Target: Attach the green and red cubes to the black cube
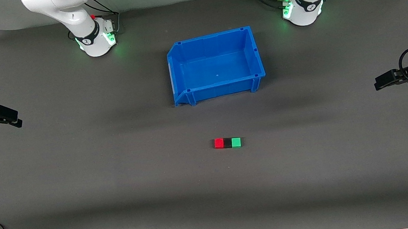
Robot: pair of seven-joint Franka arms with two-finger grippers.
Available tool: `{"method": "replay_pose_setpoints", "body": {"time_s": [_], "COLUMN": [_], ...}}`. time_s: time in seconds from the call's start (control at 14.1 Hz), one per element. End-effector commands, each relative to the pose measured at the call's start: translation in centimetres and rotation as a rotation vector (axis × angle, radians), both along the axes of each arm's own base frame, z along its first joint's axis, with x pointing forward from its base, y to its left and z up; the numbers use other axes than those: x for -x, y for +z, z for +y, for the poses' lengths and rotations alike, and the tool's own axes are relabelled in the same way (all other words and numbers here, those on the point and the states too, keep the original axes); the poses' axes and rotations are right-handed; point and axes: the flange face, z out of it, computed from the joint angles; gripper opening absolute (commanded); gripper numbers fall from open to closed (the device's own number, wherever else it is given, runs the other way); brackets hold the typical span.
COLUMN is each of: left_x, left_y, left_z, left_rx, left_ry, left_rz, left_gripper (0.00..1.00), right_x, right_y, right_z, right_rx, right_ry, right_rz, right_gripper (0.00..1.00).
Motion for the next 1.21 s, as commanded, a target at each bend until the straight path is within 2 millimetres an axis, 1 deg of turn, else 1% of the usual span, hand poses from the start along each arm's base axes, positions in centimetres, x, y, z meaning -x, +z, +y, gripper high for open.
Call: {"method": "replay_pose_setpoints", "body": {"time_s": [0.0, 0.14, 0.28, 0.43, 0.57, 0.99, 1.13], "left_x": [-0.31, -0.11, -0.09, -0.13, -0.12, -0.28, -0.42], "left_y": [0.14, 0.08, 0.25, 0.16, 0.16, -0.07, -0.54], "left_z": [0.59, 0.85, 0.65, 0.47, 0.56, 0.72, 0.65], "left_rx": [-0.02, -0.014, -0.013, -0.014, -0.013, -0.01, -0.011], "left_ry": [-0.057, -0.081, -0.081, -0.075, -0.08, -0.079, -0.079], "left_rz": [0.017, 0.032, 0.033, 0.035, 0.035, 0.033, 0.042], "left_gripper": [1.0, 1.0, 1.0, 1.0, 1.0, 1.0, 1.0], "right_x": [0.66, 0.63, 0.68, 1.25, 1.16, 0.92, 0.97], "right_y": [0.51, 0.54, 0.68, 0.49, 0.33, 0.45, 0.46], "right_z": [0.08, 0.1, 0.16, 0.55, 0.73, 0.82, 0.82], "right_rx": [0.005, 0.003, -0.003, -0.042, -0.066, -0.065, -0.066], "right_ry": [0.013, 0.009, 0.008, -0.001, -0.006, -0.005, -0.005], "right_rz": [-0.002, -0.001, -0.002, 0.031, 0.034, 0.027, 0.027], "right_gripper": [1.0, 1.0, 1.0, 1.0, 1.0, 1.0, 1.0]}}
